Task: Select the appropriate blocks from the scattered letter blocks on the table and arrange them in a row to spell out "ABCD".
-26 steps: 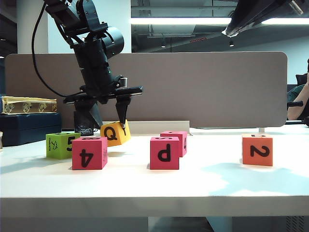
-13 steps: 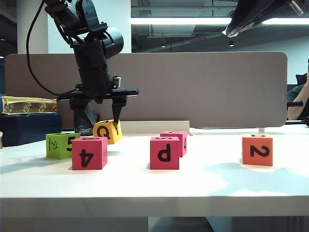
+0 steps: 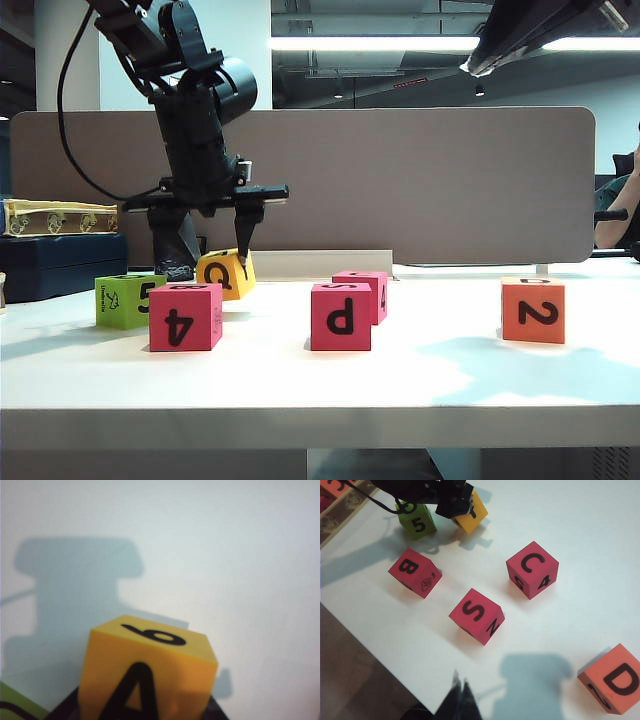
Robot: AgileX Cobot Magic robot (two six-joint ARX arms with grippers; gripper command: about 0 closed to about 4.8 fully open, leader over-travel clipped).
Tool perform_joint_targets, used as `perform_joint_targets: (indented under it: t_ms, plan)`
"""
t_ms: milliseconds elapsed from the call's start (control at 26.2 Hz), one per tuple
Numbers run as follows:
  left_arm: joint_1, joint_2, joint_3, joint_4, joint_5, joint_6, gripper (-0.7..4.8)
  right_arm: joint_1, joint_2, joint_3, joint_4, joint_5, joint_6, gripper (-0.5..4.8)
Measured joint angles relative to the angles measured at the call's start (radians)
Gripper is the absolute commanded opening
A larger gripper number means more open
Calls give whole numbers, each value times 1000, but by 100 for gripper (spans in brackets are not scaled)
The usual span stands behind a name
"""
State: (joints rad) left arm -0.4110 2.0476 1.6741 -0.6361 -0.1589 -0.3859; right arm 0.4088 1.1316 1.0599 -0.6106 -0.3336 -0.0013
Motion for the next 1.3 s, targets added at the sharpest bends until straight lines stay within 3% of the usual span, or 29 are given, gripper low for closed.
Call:
perform_joint_targets:
  t_ms: [268,382,688,879,1070,1300]
  plan:
    - [0,19,-1,-3,0,-11,257,0,0,0,-8,0,0,-1]
    - [0,19,-1,0,0,-11,310,0,0,0,-8,0,0,-2]
    - [0,19,-1,5,0,-11,317,0,0,0,-8,0,0,-1]
    - [0,21,0,5,0,-9,403,0,0,0,-8,0,0,-1]
    - [0,37,0,4,7,-7,408,0,0,0,-8,0,0,-1]
    - [0,45,0,1,32,89,434,0,0,0,-8,0,0,-1]
